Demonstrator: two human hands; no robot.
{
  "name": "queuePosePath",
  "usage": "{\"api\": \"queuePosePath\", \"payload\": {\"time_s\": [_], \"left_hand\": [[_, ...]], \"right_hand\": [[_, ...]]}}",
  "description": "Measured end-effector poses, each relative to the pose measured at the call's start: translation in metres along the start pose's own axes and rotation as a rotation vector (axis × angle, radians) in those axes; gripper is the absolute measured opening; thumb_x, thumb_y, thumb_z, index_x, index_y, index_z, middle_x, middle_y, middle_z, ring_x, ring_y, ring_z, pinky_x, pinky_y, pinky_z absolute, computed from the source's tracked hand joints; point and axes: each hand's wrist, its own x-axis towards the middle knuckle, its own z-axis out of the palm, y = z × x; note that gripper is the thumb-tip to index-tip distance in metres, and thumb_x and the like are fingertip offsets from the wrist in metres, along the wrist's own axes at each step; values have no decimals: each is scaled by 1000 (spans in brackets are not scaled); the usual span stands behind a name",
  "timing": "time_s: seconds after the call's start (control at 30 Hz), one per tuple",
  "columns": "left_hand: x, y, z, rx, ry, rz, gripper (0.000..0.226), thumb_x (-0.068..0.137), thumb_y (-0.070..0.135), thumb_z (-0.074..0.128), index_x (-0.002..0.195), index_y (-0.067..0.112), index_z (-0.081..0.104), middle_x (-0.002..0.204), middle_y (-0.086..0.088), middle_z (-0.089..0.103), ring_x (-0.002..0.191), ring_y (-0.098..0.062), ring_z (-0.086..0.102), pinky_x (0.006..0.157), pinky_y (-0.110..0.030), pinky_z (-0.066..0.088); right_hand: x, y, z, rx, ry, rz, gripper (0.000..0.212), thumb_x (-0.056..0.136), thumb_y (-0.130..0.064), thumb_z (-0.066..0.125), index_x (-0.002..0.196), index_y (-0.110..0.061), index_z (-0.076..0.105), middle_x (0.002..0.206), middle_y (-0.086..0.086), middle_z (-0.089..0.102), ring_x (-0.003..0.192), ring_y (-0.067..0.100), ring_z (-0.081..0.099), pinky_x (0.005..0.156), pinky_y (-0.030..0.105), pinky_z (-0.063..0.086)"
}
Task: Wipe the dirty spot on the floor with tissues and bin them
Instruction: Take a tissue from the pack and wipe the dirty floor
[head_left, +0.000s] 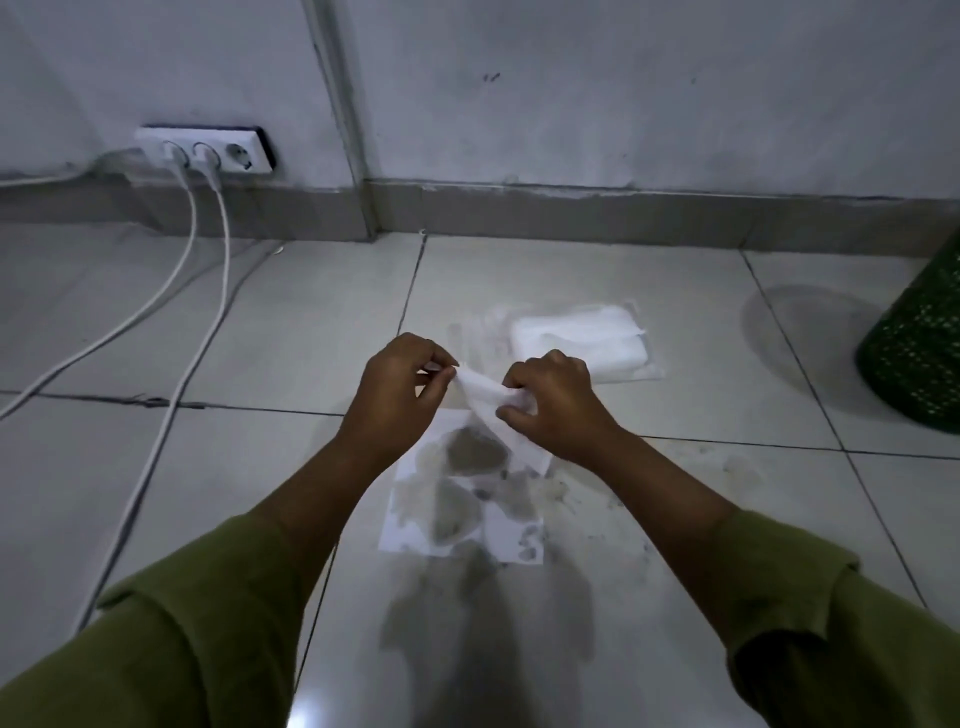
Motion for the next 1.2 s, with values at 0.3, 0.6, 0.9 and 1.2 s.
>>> {"api": "queuePosePath", "payload": {"time_s": [0.3, 0.6, 0.9, 1.2], "left_hand": [[-75, -31, -17, 125, -52, -147, 3, 78, 2, 66, 80, 3, 65, 84, -12, 63, 72, -18, 60, 67, -7, 48], [-134, -52, -15, 238, -258, -328, 7, 79, 9, 66, 78, 2, 68, 84, -15, 66, 79, -27, 62, 76, -38, 54], [-134, -44, -2, 433, -150, -368, 39, 87, 30, 56, 121, 9, 55, 128, -13, 55, 119, -29, 46, 95, -38, 43], [-148, -76, 44, 452, -585, -225, 99, 59, 76, -28, 134, 12, -25, 144, -4, -33, 135, -20, -30, 117, -40, -12]], "right_hand": [[-55, -16, 38, -153, -60, -214, 10, 72, -17, 63, 75, -11, 57, 74, 13, 64, 71, 34, 59, 63, 37, 44], [-101, -28, 81, -138, -301, -256, 20, 78, -23, 50, 76, -14, 69, 76, 10, 65, 74, 33, 58, 61, 34, 40], [-90, -32, 86, -74, -134, -34, 43, 85, -29, 42, 115, -4, 61, 117, 21, 63, 108, 38, 59, 91, 45, 50], [-91, -15, 125, -147, -296, 99, 91, 89, -59, -10, 138, 5, 32, 147, 25, 32, 136, 38, 31, 108, 55, 31]]}}
